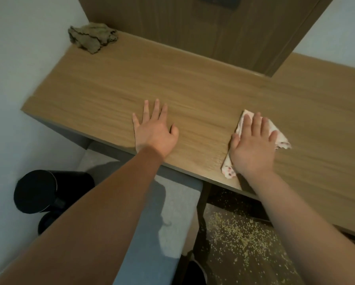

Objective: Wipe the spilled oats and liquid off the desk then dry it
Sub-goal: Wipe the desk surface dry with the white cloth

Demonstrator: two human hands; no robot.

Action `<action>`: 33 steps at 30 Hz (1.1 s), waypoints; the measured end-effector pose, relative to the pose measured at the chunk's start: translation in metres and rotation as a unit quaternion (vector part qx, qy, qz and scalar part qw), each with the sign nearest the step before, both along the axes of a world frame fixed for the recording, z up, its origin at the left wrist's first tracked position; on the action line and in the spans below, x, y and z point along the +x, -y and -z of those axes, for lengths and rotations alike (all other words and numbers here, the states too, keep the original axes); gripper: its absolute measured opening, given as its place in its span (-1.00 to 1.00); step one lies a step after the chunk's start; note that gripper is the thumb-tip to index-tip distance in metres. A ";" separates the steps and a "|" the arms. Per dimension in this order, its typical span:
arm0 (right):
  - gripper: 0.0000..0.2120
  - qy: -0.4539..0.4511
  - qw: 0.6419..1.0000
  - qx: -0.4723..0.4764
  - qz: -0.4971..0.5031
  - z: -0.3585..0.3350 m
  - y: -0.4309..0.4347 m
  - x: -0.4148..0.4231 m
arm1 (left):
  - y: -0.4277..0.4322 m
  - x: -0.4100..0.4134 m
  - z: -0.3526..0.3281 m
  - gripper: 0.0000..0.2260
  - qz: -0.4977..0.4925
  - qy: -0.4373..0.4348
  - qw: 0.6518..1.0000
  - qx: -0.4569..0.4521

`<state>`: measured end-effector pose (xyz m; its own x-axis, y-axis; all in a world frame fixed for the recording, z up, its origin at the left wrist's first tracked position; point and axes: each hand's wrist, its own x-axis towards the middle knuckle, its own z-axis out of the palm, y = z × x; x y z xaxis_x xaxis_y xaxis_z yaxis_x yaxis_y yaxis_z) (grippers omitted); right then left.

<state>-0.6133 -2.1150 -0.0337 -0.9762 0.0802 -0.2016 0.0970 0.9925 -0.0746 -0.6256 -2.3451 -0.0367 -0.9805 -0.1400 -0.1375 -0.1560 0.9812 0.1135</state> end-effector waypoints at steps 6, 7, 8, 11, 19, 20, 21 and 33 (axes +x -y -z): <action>-0.41 0.004 0.924 -0.014 -0.382 0.000 0.012 0.041 | 0.001 0.001 0.000 -0.40 0.063 0.020 0.998 -0.018; -0.43 0.005 0.926 -0.010 -0.377 0.002 -0.005 0.030 | 0.001 0.000 -0.001 -0.39 0.070 0.023 0.997 -0.024; -0.45 0.014 0.944 -0.001 -0.331 0.002 -0.019 0.016 | 0.001 -0.001 -0.001 -0.39 0.073 0.026 0.997 -0.028; -0.43 0.003 0.997 -0.015 -0.072 0.000 -0.031 -0.018 | 0.000 -0.001 0.001 -0.40 0.071 0.026 0.997 -0.028; -0.38 0.037 0.946 -0.006 -0.322 -0.006 0.002 0.030 | -0.001 -0.002 0.004 -0.45 0.050 0.021 0.998 -0.028; -0.39 0.030 0.958 -0.006 -0.286 -0.003 -0.013 0.015 | -0.001 -0.002 0.005 -0.44 0.042 0.019 0.999 -0.027; -0.40 0.022 0.976 -0.003 -0.218 -0.002 -0.025 -0.003 | -0.001 -0.002 0.005 -0.43 0.036 0.016 0.999 -0.025; -0.47 0.011 0.960 -0.100 -0.262 -0.011 0.014 -0.028 | 0.001 -0.001 0.011 -0.46 -0.018 -0.068 0.996 0.049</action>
<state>-0.6417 -2.1286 -0.0228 -0.8673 -0.4633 -0.1818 -0.4082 0.8712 -0.2726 -0.6271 -2.3458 -0.0481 -0.9857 -0.1674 -0.0186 -0.1671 0.9586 0.2304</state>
